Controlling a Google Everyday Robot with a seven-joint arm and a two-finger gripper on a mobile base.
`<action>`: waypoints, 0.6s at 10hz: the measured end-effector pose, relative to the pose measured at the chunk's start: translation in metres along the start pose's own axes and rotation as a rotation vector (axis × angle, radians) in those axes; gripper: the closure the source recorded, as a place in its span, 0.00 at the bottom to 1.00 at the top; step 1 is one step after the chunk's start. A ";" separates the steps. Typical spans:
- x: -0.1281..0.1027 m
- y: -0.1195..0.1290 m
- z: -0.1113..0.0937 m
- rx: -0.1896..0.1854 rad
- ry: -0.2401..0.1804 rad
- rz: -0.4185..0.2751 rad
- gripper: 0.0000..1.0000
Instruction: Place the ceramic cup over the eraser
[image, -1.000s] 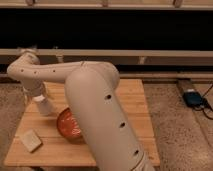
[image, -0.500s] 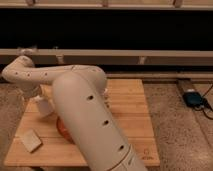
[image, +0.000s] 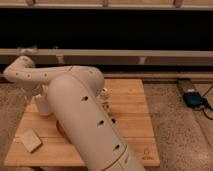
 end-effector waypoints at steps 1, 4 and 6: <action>0.001 0.002 0.001 -0.004 0.008 0.003 0.53; -0.001 0.012 0.002 -0.009 0.011 0.017 0.86; -0.011 0.023 -0.008 -0.013 0.007 0.032 1.00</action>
